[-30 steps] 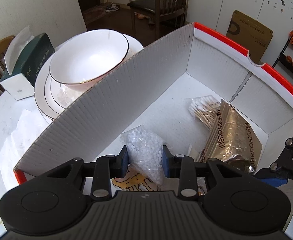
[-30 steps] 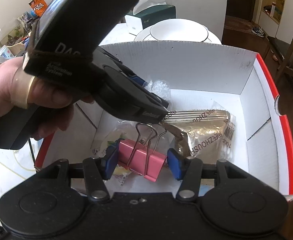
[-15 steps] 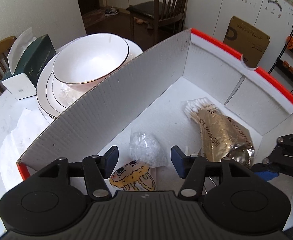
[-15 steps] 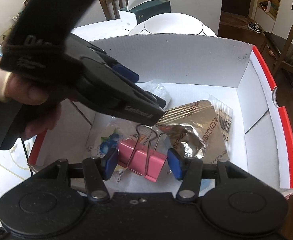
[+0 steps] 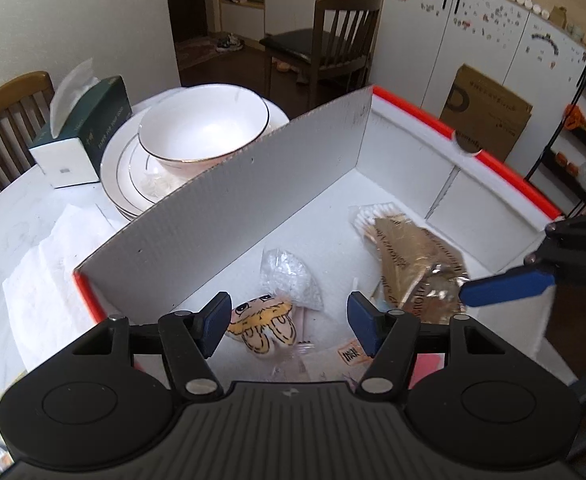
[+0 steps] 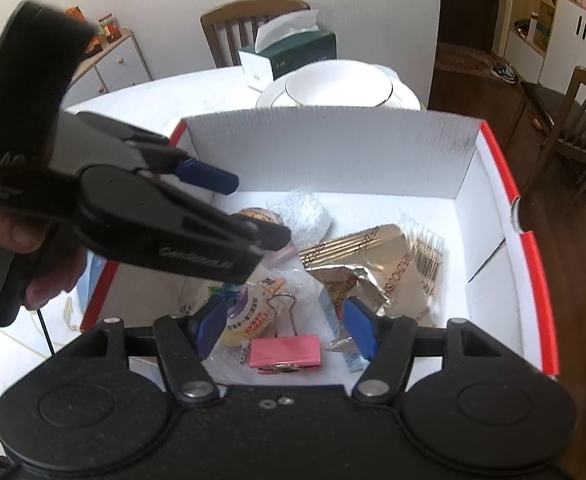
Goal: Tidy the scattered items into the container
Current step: 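Withdraw both grippers from the box back over the table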
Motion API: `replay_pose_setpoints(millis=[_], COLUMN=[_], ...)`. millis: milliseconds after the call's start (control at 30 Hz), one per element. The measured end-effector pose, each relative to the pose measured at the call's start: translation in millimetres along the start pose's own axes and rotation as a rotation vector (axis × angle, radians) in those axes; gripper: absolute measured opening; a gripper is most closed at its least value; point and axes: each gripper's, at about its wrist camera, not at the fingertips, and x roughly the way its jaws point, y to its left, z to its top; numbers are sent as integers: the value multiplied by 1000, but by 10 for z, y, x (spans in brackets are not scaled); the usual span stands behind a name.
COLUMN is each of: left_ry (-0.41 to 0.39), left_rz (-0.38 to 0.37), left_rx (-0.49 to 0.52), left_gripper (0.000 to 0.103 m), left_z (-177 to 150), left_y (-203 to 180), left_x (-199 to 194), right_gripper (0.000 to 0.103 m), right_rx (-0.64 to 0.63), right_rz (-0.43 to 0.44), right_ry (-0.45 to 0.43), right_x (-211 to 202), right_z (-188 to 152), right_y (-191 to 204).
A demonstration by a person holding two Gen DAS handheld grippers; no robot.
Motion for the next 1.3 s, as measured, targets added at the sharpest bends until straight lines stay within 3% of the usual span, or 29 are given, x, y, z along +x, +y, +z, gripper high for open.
replay_pose_setpoints(millis=[500, 1033, 1200, 1300], left_ry=[-123, -197, -225, -234], left_rz=[-7, 4, 2, 2], left_rx=[-67, -106, -110, -121], left_gripper=[63, 63, 74, 77], left_z=[-304, -937, -1138, -1276], left_y=[22, 407, 594, 723], left_x=[-698, -1384, -1587, -1690], right_gripper=[68, 72, 72, 78], right_rx=[-19, -12, -8, -5], right_rz=[20, -4, -1, 5], right_ry=[-85, -119, -129, -136], right_x=[-400, -517, -485, -453], right_z=[14, 43, 88, 108], right_y=[108, 718, 1030, 1231])
